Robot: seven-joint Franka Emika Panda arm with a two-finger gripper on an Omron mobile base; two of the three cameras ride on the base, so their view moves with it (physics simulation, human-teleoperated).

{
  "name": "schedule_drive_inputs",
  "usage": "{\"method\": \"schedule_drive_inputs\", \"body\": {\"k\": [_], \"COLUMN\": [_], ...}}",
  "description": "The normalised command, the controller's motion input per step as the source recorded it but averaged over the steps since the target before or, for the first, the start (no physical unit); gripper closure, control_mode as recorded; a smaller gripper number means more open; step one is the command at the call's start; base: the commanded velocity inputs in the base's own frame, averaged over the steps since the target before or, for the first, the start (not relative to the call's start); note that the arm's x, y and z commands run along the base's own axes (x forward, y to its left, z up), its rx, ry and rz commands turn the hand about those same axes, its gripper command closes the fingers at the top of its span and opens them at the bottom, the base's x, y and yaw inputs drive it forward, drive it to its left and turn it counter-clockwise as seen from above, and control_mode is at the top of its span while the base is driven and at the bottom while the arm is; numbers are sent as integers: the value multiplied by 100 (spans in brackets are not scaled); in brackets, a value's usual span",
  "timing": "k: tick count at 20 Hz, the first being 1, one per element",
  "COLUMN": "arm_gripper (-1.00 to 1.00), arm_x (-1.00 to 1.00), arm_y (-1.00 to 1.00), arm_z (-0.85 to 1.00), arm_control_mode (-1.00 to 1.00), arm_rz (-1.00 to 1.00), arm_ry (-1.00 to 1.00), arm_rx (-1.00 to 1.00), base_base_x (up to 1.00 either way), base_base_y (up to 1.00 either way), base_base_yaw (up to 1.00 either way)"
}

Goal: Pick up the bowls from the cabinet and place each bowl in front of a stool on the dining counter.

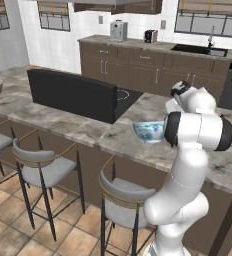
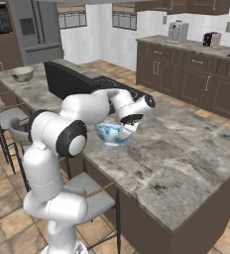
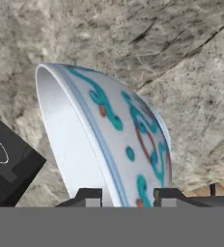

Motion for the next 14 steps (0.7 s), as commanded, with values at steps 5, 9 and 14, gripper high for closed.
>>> {"method": "schedule_drive_inputs", "body": {"k": [5, 9, 14], "arm_gripper": [100, 100, 100], "arm_x": [-20, 0, 1], "arm_y": [-14, -3, 1], "arm_z": [-18, -39, -56], "arm_control_mode": [-100, -100, -100], "arm_rz": [1, 0, 0], "arm_ry": [-39, -26, -11], "arm_rx": [3, 2, 0], "base_base_x": [0, 0, 0], "base_base_y": [0, 0, 0], "base_base_yaw": [0, 0, 0]}}
